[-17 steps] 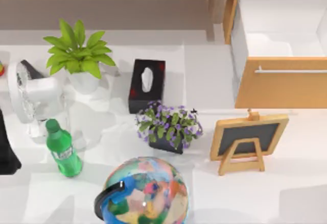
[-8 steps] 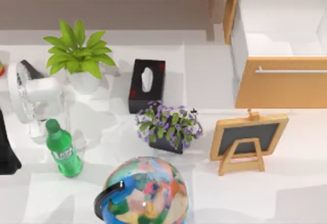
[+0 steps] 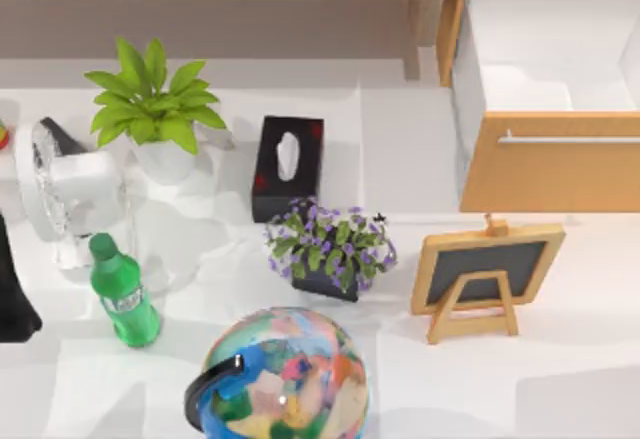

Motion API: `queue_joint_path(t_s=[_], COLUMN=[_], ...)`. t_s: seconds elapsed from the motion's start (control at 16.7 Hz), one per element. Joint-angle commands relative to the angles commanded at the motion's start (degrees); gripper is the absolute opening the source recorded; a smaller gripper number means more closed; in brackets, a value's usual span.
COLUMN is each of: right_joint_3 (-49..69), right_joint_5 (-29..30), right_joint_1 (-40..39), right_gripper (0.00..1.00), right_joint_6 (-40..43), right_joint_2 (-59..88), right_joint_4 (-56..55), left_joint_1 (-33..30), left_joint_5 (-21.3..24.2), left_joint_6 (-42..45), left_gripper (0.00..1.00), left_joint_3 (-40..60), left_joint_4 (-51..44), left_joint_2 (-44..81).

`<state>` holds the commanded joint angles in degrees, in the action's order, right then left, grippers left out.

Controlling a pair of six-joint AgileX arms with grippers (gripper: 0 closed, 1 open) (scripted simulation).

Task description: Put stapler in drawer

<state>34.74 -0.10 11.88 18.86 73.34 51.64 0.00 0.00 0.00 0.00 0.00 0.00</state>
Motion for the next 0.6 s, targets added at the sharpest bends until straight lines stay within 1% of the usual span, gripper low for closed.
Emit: queue_joint_path(t_s=[0.12,0.3,0.6], right_joint_3=[0.5,5.4,22.8], right_joint_5=[0.0,0.1,0.5], right_joint_1=[0.0,-0.2,-1.5], right_gripper=[0.0,0.0,0.0], right_joint_6=[-0.1,-0.6,-2.9], right_joint_2=[-0.3,-0.2,5.6], right_joint_4=[0.0,0.2,2.3], left_joint_1=[0.0,0.0,0.0], left_joint_5=[0.0,0.0,0.0], left_joint_6=[0.0,0.0,0.0], left_gripper=[1.0,1.0,1.0], left_joint_3=[0.0,0.0,0.0], left_joint_4=[0.0,0.0,0.0], left_joint_2=[0.0,0.0,0.0])
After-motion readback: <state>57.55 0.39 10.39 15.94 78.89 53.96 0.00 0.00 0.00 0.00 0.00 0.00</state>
